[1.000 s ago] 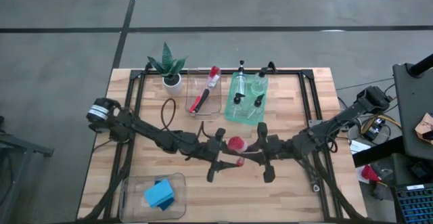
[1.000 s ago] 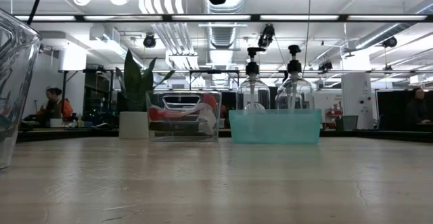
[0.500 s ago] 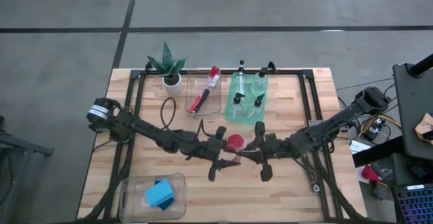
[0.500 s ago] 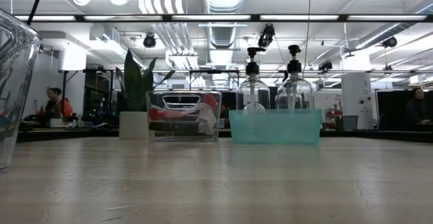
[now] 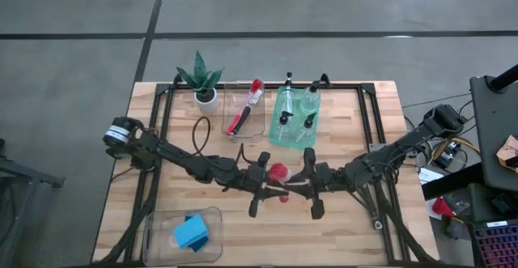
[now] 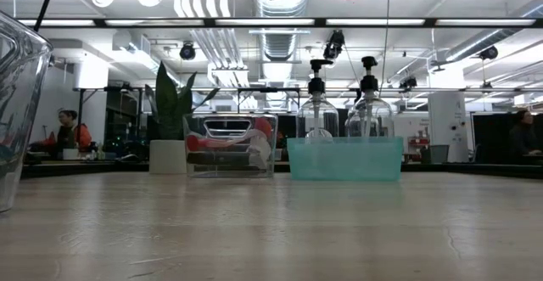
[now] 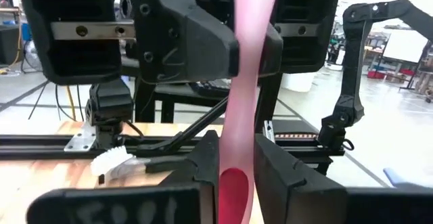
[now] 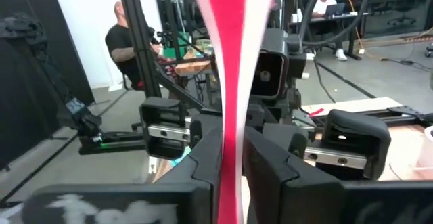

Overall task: Pick & Place Kitchen Sink Supplies
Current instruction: Put the red dish brush into the top transparent bin

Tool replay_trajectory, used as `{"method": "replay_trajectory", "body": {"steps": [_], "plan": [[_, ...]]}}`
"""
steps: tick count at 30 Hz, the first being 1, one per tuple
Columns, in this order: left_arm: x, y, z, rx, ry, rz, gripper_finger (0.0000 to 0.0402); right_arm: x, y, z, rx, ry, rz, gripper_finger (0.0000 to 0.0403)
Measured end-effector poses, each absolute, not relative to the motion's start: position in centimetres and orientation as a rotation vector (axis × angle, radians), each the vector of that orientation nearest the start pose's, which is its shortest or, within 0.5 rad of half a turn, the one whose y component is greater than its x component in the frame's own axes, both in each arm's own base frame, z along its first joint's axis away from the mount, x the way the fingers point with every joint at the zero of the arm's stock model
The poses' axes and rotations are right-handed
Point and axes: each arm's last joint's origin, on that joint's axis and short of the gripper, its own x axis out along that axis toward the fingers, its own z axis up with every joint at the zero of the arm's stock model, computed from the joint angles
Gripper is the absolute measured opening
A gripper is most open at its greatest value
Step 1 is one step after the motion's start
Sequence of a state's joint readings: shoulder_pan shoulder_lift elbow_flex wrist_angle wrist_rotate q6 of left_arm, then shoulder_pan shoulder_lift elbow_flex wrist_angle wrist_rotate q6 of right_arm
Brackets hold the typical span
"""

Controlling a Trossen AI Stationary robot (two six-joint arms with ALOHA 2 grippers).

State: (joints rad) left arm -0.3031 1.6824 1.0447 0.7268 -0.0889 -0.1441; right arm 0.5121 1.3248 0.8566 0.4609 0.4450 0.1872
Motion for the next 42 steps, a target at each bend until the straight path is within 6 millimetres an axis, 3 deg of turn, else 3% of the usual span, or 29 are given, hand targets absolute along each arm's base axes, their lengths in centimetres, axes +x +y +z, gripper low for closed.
{"method": "replay_trajectory", "body": {"steps": [13,21,26,31,35,42], "plan": [[35.0,-10.3,28.6,-0.165,0.03,-0.132,0.004,26.1,13.7,29.6,0.143,0.071,0.071,0.0196],[32.7,-9.2,30.0,-0.147,0.148,0.013,0.0035,26.0,13.6,29.2,0.139,0.111,0.042,0.0236],[31.9,-8.6,31.4,-0.16,0.103,0.056,0.0001,26.0,13.7,29.4,0.106,0.092,0.034,0.0244],[32.1,-8.8,30.4,-0.148,0.141,0.055,0.0002,26.3,13.3,29.5,0.091,0.069,0.016,0.0218],[32.0,-8.4,29.8,-0.126,0.166,0.136,0.0001,26.1,13.4,28.7,0.093,0.153,0.029,0.0186],[31.8,-8.7,29.5,-0.145,0.181,0.093,0.0007,25.8,13.9,27.0,0.117,0.336,0.176,0.0163]]}}
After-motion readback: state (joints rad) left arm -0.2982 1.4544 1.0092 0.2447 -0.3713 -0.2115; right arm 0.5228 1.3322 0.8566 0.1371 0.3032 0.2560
